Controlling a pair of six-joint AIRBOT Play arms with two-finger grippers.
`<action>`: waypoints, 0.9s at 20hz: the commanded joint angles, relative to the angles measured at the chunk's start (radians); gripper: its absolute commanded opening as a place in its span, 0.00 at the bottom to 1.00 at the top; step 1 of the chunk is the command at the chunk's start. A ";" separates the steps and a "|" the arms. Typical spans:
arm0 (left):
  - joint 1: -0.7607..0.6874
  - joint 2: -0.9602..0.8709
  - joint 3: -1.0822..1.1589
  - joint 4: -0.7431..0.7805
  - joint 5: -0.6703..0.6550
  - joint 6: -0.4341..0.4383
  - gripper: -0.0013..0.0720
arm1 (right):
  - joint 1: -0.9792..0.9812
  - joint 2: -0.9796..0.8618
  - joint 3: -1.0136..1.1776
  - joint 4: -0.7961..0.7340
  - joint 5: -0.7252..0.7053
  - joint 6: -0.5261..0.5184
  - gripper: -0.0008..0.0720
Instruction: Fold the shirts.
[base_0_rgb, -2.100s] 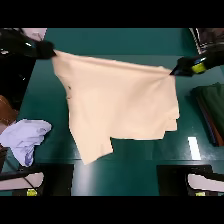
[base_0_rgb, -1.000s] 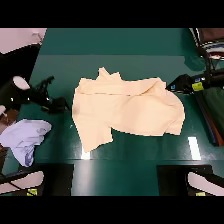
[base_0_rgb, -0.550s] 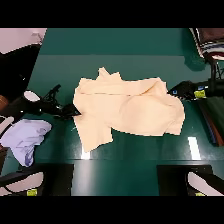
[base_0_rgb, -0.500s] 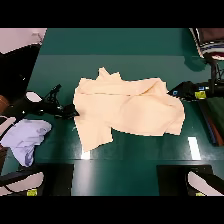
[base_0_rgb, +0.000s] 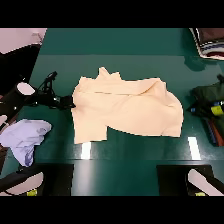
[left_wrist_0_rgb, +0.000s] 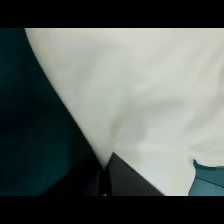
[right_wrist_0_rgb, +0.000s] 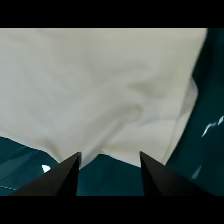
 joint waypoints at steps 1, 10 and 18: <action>-0.001 0.027 0.020 0.010 -0.005 -0.001 0.05 | -0.118 0.010 -0.187 -0.053 -0.010 0.019 0.65; -0.001 0.027 0.020 0.010 -0.030 -0.002 0.05 | -0.043 -0.095 -0.410 -0.003 -0.171 0.018 0.63; 0.000 0.174 0.076 0.089 -0.055 -0.049 0.05 | 0.015 0.140 -0.315 -0.002 -0.189 -0.002 0.04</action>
